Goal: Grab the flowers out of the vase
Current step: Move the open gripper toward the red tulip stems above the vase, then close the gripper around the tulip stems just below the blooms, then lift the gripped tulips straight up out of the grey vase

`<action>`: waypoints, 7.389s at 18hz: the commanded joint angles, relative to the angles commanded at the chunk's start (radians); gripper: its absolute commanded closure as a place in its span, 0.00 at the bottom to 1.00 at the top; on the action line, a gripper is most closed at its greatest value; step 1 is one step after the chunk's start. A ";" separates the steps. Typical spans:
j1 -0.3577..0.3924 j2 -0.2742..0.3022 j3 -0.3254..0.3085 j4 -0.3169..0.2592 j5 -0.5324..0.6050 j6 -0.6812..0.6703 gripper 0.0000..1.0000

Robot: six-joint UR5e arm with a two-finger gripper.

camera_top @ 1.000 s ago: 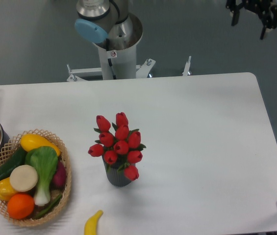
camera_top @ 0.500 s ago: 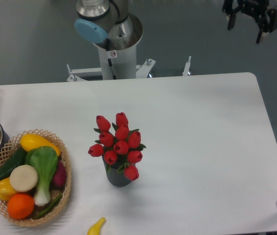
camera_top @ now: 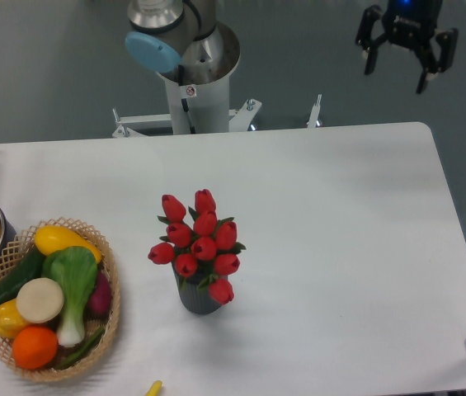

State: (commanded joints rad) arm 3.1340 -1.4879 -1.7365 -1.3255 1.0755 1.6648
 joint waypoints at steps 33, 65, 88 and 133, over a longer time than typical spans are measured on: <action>-0.267 -0.123 -0.267 0.342 -0.416 -0.063 0.00; -0.443 -0.353 -0.202 0.436 -0.588 -0.096 0.00; -0.505 -0.413 -0.152 0.443 -0.614 -0.096 0.00; -0.472 -0.241 -0.052 0.442 -0.773 -0.435 0.57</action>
State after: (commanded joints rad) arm 2.6615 -1.7288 -1.7887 -0.8836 0.3025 1.2303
